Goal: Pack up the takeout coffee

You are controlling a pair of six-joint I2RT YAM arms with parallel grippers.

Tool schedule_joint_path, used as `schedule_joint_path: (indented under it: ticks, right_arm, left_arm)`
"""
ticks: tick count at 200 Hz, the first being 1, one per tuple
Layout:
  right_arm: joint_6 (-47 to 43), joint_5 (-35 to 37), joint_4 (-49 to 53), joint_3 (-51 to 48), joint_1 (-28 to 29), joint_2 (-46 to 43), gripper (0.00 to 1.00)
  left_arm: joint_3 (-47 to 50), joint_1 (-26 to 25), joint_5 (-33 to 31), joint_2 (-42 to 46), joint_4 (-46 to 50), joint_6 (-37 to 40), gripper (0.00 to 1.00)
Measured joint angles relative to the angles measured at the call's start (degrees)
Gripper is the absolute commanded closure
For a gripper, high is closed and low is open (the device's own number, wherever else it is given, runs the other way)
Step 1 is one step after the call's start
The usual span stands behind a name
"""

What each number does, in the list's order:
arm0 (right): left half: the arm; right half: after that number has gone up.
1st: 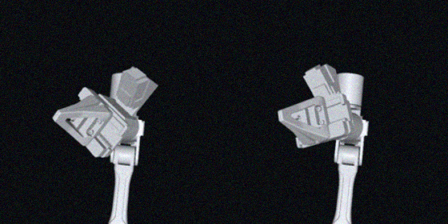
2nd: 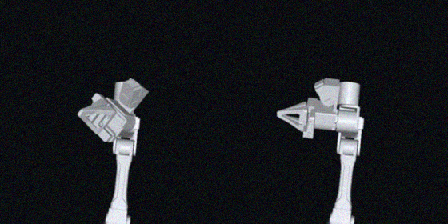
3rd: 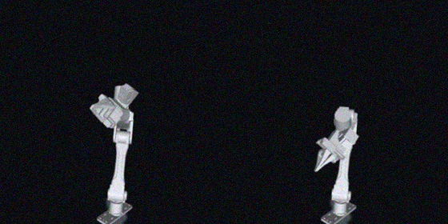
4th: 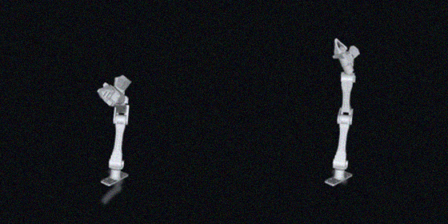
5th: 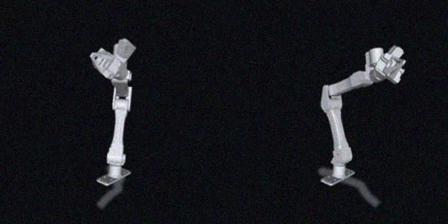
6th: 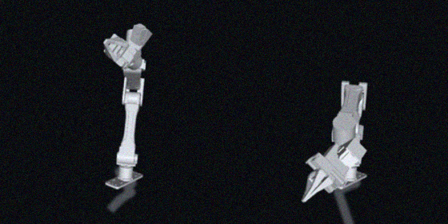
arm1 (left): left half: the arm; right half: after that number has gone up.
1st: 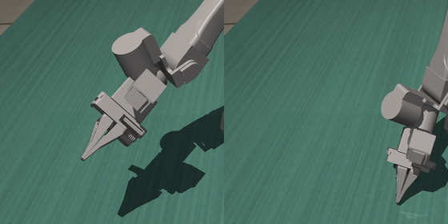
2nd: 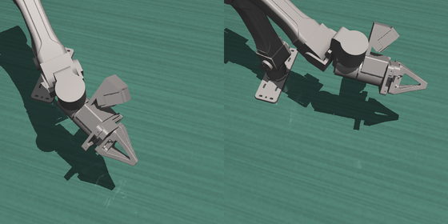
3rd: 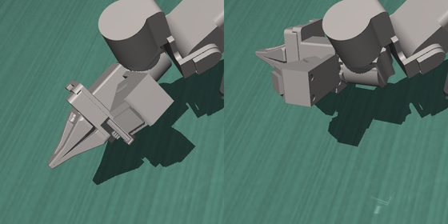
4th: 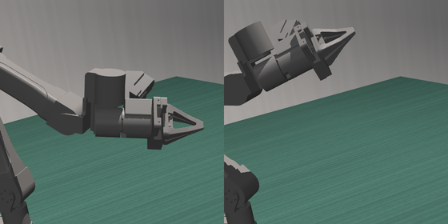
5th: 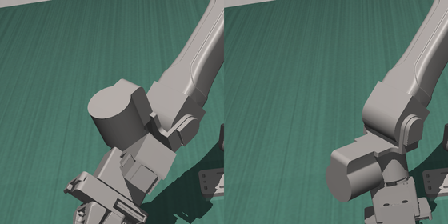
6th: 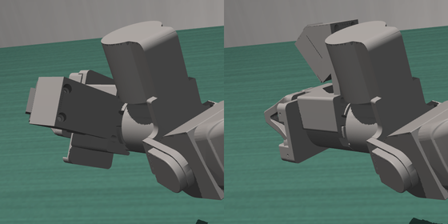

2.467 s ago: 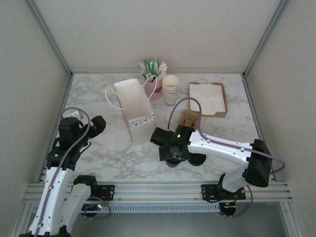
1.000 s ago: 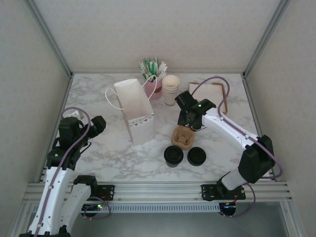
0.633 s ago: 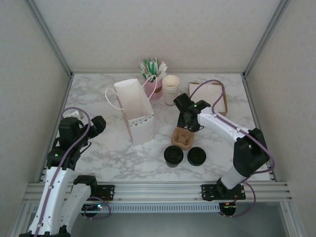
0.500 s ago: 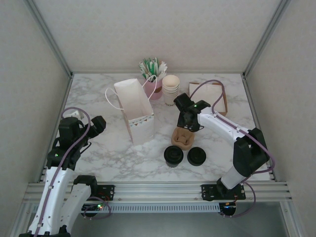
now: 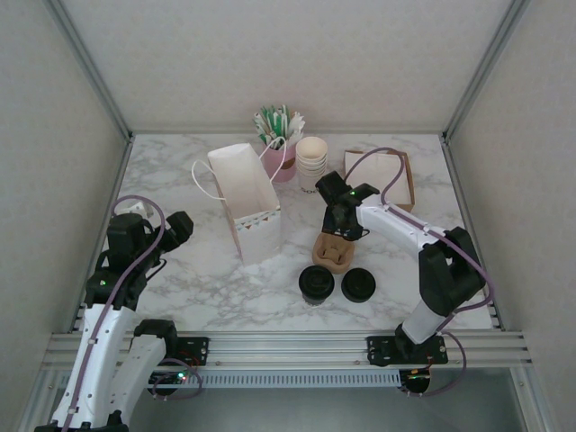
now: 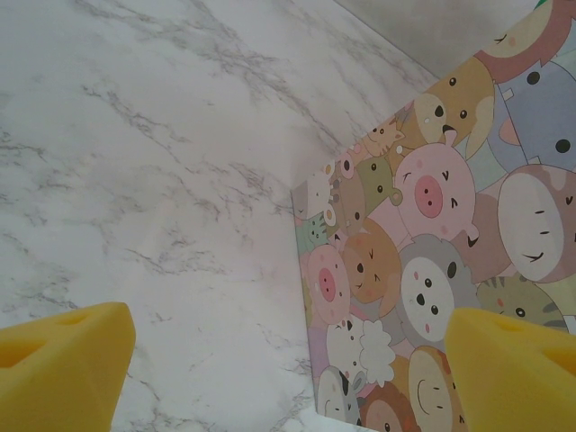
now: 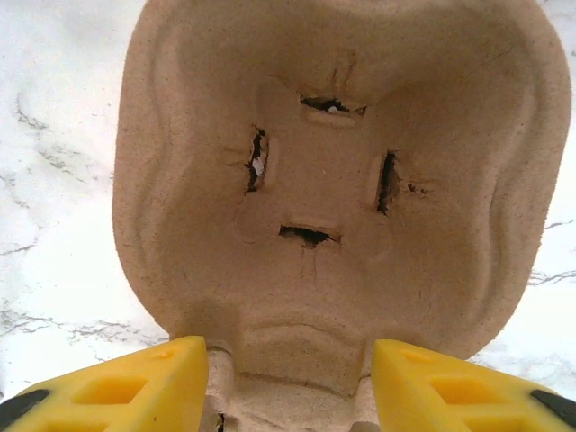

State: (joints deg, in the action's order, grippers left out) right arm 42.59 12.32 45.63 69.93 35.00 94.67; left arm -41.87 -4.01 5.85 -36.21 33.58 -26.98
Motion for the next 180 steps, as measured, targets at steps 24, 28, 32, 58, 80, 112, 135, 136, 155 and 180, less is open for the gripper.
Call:
schedule_joint_path:
  ticks: [24,28,32,58,80,112,135,136,155,180]
  right_arm:
    - [-0.04,0.0,-0.04,-0.15,0.0,0.15,0.49]
    - [-0.07,0.0,-0.07,-0.2,0.0,0.15,0.5]
    - [-0.07,0.0,-0.04,-0.22,0.0,0.15,0.5]
    - [-0.07,0.02,-0.13,-0.5,0.0,0.37,0.51]
    - [-0.07,0.02,-0.44,-0.72,0.0,0.48,0.52]
    - [-0.26,0.04,-0.46,-0.74,0.0,0.48,0.54]
    - [-0.46,0.04,-0.44,-0.74,0.0,0.48,0.56]
    - [-0.46,0.04,-0.44,-0.74,0.0,0.48,0.56]
    - [-0.48,0.04,-0.44,-0.74,0.0,0.46,0.57]
    - [-0.66,0.04,-0.42,-0.74,0.0,0.31,0.57]
  left_arm:
    - [0.0,0.0,-0.02,0.0,0.0,0.0,0.11]
    - [0.0,0.0,-0.02,0.0,0.02,0.0,0.11]
    - [0.0,0.0,-0.02,0.0,0.02,0.0,0.11]
    - [0.0,0.0,-0.09,0.0,0.07,0.0,0.11]
    - [0.0,0.0,-0.22,0.0,0.09,0.0,0.11]
    - [0.0,0.0,-0.22,-0.02,0.09,0.0,0.11]
    - [0.0,0.0,-0.22,-0.02,0.09,0.07,0.11]
    - [0.0,0.0,-0.22,-0.02,0.09,0.09,0.11]
    - [0.0,0.0,-0.22,-0.02,0.09,0.15,0.11]
    - [0.0,0.0,-0.22,-0.02,0.09,0.15,0.11]
